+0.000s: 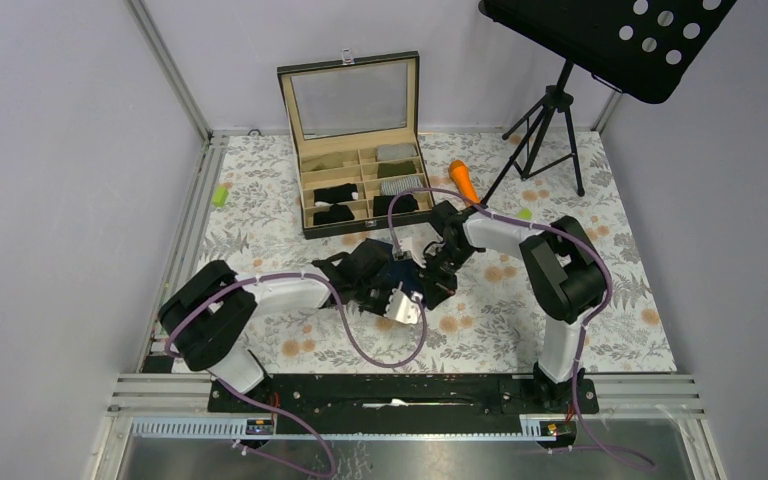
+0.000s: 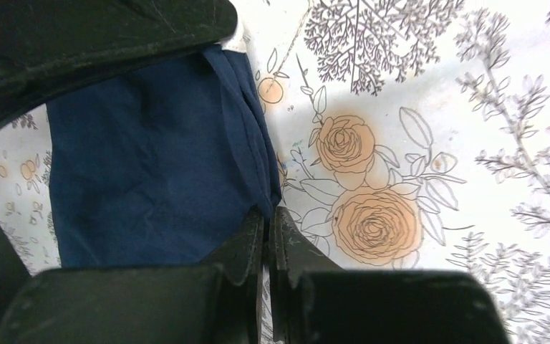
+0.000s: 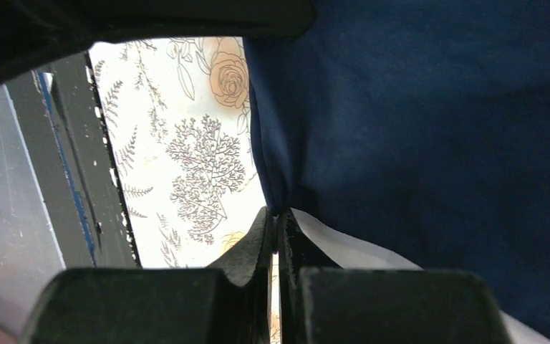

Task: Roll the underwear
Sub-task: Fold the underwear at the center of the board, then roll the underwear to the center of the board.

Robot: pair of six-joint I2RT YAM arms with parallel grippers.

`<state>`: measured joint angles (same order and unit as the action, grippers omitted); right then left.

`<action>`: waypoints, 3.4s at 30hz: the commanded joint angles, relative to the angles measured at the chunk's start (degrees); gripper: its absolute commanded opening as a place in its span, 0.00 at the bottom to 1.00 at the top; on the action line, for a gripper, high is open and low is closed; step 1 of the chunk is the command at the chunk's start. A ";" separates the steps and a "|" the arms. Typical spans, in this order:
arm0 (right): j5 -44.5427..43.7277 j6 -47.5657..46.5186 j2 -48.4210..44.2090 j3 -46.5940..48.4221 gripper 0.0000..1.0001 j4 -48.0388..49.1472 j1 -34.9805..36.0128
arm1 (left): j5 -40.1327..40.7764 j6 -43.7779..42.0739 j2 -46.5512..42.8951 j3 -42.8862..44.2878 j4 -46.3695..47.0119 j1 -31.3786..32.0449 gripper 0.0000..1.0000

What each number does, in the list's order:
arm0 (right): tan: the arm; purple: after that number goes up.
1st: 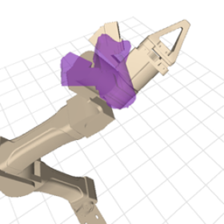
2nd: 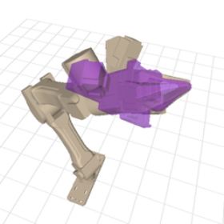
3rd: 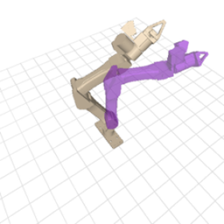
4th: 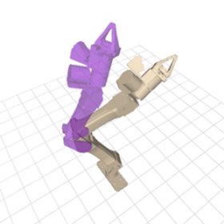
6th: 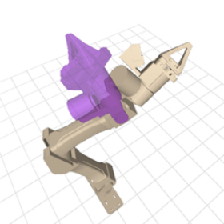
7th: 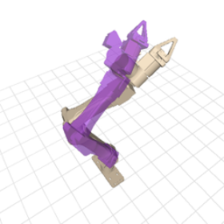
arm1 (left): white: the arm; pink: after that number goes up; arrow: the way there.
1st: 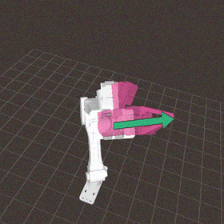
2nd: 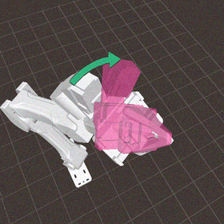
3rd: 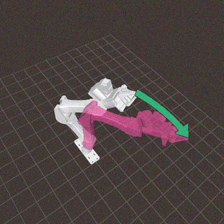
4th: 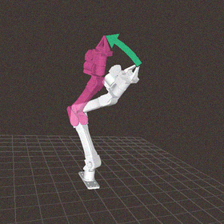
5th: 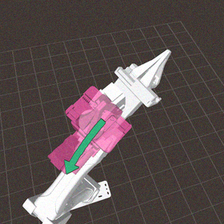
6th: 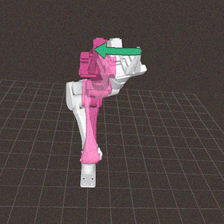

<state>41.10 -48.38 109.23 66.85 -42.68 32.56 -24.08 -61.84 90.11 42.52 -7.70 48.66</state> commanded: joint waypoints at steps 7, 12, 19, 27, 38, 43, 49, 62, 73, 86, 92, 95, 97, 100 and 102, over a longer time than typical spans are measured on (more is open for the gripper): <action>3.67 9.82 -9.16 0.39 0.00 -5.74 -0.20 | -5.59 10.74 -4.24 7.23 -8.60 -2.87 0.00; 4.46 8.20 -8.79 1.20 0.00 -9.26 -2.32 | -5.62 10.61 -3.35 10.68 -8.54 -4.18 0.00; 5.95 7.78 -6.24 3.72 0.00 -11.03 -7.64 | -5.62 8.93 2.16 17.87 -8.62 -5.31 0.00; 6.49 7.69 -2.27 5.22 0.00 -11.05 -13.59 | -4.61 6.46 11.23 26.92 -10.37 -5.93 0.00; 5.66 9.89 5.92 11.79 0.00 -11.07 -18.63 | -2.59 7.80 20.16 35.02 -11.24 -7.95 0.00; 5.59 12.16 9.37 15.89 0.02 -11.09 -18.71 | -2.15 10.13 23.17 37.58 -11.71 -8.57 0.00; 5.20 15.91 12.73 21.58 0.07 -11.37 -18.76 | -1.78 13.94 23.77 37.87 -10.71 -9.44 0.00; 2.35 17.32 14.22 27.35 0.48 -12.28 -18.93 | -0.93 20.91 22.60 37.68 -8.65 -11.22 0.03; 4.76 20.30 16.11 27.40 0.67 -11.60 -18.79 | 2.94 30.55 16.86 34.62 -5.29 -11.56 0.40; 2.58 20.35 18.83 26.63 0.56 -9.42 -15.98 | -2.03 38.16 13.85 32.54 -13.98 -14.88 0.47; 1.79 26.09 15.70 18.35 0.31 -6.28 -14.74 | -3.17 43.19 9.90 28.38 -13.43 -16.40 0.46; 4.91 35.28 10.66 9.62 0.23 -1.29 -12.93 | -2.94 43.80 5.66 25.47 -13.34 -16.41 0.46; 6.78 42.26 7.46 3.64 0.34 3.17 -10.71 | -2.40 44.39 2.62 23.11 -13.17 -16.41 0.46; 8.82 46.53 4.25 -0.21 0.52 5.88 -6.92 | -1.90 45.82 -1.20 19.53 -13.05 -16.45 0.46; 7.50 45.75 1.98 0.11 0.56 3.92 -6.49 | -2.63 46.34 -2.38 18.22 -14.58 -16.42 0.46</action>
<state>49.17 -8.01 116.01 67.83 -42.22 23.20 -25.04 -17.91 92.03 62.94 -22.44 32.25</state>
